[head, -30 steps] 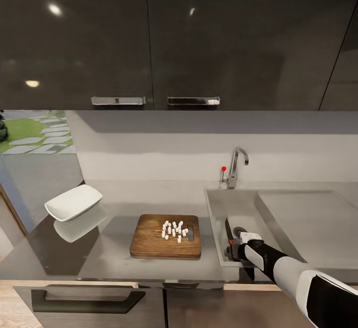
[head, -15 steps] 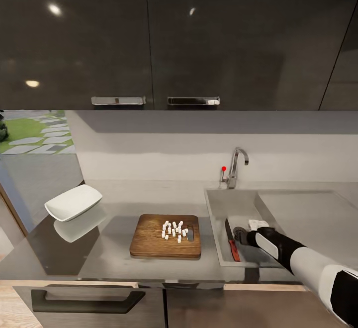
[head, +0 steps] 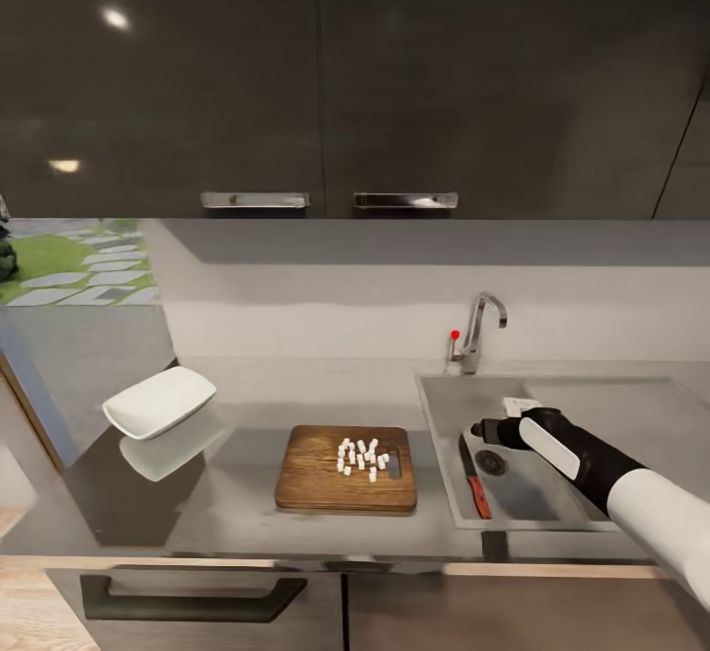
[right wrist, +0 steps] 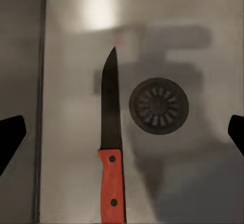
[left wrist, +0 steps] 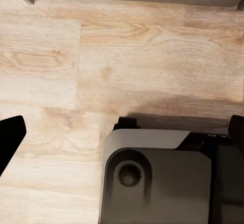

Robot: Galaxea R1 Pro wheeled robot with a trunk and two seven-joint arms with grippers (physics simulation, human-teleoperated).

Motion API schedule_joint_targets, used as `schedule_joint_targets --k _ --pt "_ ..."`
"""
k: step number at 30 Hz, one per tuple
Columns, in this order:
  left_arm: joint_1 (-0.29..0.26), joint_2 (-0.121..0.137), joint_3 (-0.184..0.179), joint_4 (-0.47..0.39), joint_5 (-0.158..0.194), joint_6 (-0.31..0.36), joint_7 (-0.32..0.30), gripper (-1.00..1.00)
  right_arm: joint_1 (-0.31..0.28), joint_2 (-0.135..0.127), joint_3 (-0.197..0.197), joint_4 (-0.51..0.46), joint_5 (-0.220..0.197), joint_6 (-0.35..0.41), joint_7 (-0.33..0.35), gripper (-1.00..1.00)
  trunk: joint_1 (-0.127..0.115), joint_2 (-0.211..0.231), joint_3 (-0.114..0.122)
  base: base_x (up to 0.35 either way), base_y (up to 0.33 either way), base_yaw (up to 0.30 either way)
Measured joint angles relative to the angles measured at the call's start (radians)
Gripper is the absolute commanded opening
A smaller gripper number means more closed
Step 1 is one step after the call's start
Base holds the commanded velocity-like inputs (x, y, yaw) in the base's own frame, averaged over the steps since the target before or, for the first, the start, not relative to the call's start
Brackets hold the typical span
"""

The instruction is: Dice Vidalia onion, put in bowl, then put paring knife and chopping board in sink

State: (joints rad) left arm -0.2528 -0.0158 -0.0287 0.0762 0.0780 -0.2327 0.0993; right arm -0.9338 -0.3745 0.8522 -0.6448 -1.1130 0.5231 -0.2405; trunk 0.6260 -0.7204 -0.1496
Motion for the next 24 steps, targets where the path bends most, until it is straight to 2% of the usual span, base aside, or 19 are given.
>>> schedule_joint_targets --k 4,9,24 --pt "0.0 0.001 0.0 0.001 0.0 -0.016 0.0 1.0 0.0 0.0 0.0 0.0 0.001 0.0 -0.001 1.0 0.0 0.0 0.0 0.0 0.252 0.0" --pt "0.0 0.0 0.0 0.001 0.0 -0.017 -0.003 1.0 0.0 0.0 0.0 0.0 0.001 0.0 -0.002 1.0 0.0 0.0 0.0 0.0 -0.002 0.0" --pt "0.0 -0.001 0.0 0.0 0.0 -0.017 -0.004 1.0 -0.001 0.011 0.002 0.0 0.001 -0.001 -0.003 1.0 0.0 0.0 0.0 0.0 -0.305 0.0"
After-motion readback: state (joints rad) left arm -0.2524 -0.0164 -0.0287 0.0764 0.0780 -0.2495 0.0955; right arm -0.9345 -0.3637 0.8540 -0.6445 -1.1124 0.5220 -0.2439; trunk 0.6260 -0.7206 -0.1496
